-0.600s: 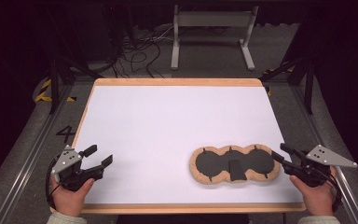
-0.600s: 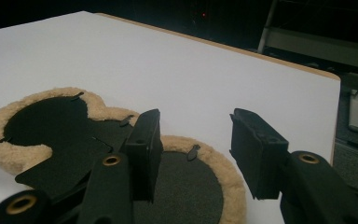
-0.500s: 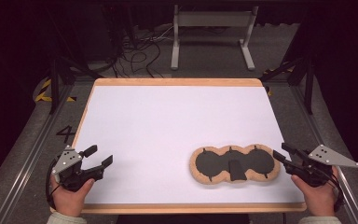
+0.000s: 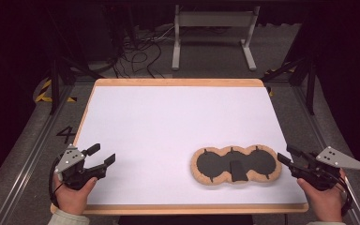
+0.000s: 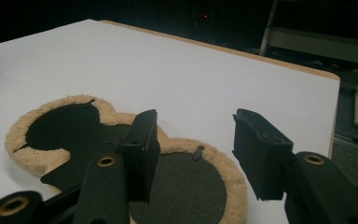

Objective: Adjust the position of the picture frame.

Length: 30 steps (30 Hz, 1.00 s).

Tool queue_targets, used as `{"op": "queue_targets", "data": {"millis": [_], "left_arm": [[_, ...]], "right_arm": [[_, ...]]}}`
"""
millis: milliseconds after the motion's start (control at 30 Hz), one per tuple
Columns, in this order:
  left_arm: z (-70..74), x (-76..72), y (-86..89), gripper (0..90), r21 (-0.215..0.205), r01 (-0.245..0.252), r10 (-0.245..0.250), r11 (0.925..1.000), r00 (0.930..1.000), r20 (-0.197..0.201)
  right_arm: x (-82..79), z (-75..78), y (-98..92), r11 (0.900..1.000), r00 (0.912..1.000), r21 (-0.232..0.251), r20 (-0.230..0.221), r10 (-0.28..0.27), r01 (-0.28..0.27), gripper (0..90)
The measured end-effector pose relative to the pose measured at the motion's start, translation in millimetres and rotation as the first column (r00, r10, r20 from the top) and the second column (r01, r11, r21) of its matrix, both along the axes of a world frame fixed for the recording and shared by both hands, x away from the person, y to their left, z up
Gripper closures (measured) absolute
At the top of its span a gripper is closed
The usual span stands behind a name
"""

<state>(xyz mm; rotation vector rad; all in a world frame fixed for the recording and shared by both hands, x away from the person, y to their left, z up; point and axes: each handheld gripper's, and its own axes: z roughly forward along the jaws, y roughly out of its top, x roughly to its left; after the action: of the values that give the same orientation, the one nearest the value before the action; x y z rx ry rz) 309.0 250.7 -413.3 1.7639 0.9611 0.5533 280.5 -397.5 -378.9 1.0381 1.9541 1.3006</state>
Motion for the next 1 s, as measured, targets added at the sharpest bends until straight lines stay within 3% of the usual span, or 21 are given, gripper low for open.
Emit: {"op": "queue_targets", "data": {"millis": [200, 333, 433, 533, 667, 800, 967, 1000], "left_arm": [[-0.4, 2.7, -2.3, 30.9, 0.001, 0.011, -0.011, 0.9999, 0.9999, -0.004], [1.2, 1.6, -2.6, 33.6, -0.009, 0.021, -0.021, 0.9997, 0.9998, 0.001], [1.0, 1.2, -2.9, 33.7, -0.008, 0.020, -0.020, 0.9998, 0.9998, 0.004], [0.5, 1.3, -2.5, 33.7, -0.005, 0.022, -0.022, 0.9997, 0.9998, -0.002], [1.0, 0.3, -0.8, 33.8, -0.012, 0.019, -0.019, 0.9997, 0.9998, -0.001], [0.4, 0.7, -1.0, 33.9, -0.008, 0.019, -0.019, 0.9998, 0.9998, -0.007], [0.2, 0.9, -1.3, 33.9, -0.009, 0.018, -0.018, 0.9998, 0.9998, -0.008], [0.4, 0.9, -0.5, 33.9, -0.008, 0.017, -0.017, 0.9998, 0.9998, -0.006]], "right_arm": [[-4.5, 5.1, 1.9, 0.998, 0.9997, -0.058, -0.024, -0.007, 0.005, 48.4], [-3.5, 7.6, 4.9, 0.997, 0.9963, -0.072, -0.085, 0.010, -0.016, 47.8], [-3.2, 10.2, 9.2, 0.993, 0.9913, -0.119, -0.128, -0.028, 0.012, 51.3], [-0.9, 9.3, 10.3, 0.987, 0.9776, -0.156, -0.200, -0.066, 0.035, 58.2], [1.3, 6.9, 7.9, 0.978, 0.9641, -0.196, -0.240, -0.114, 0.067, 68.3], [4.1, 2.1, 1.9, 0.975, 0.9450, -0.204, -0.291, -0.150, 0.092, 78.5], [5.2, -1.5, -2.8, 0.973, 0.9356, -0.206, -0.314, -0.162, 0.100, 90.0], [7.4, -3.8, -5.1, 0.977, 0.9261, -0.195, -0.344, -0.155, 0.091, 90.0]]}}
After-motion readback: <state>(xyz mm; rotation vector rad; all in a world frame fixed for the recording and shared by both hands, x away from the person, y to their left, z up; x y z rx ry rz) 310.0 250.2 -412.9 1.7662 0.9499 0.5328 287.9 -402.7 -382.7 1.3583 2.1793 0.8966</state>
